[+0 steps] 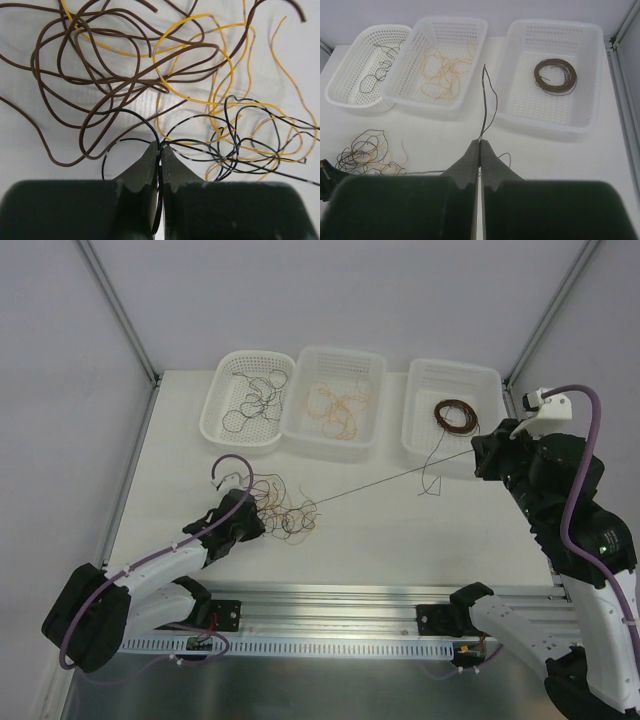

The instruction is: Untangle the cables

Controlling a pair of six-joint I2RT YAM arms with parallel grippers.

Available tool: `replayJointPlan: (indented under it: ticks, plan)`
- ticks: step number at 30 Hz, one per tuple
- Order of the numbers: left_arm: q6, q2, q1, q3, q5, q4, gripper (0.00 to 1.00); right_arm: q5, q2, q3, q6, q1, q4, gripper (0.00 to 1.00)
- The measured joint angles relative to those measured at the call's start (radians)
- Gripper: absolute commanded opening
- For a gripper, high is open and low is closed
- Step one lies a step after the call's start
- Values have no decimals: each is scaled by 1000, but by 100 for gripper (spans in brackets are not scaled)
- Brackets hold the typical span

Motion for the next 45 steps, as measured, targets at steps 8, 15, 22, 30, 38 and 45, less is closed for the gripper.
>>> replayJointPlan:
  ticks: [8, 15, 22, 30, 38, 45]
  plan:
    - [-16, -54, 35, 3, 83, 3, 17, -37, 45, 112, -47, -1, -28, 1]
    - [64, -246, 51, 4, 141, -85, 85, -196, 56, 51, -35, -7, 40, 1]
    - [185, -420, 51, 71, 312, -113, 99, -351, 112, 9, -6, -8, 77, 1]
    - [279, -330, -37, 265, 558, -4, 99, -443, 113, -71, 43, 0, 138, 1]
    - [438, -38, -290, 436, 568, 163, 99, -472, 113, -118, 85, 38, 176, 1]
    - [525, 184, -312, 524, 493, 260, 86, -486, 113, -138, 110, 79, 198, 0]
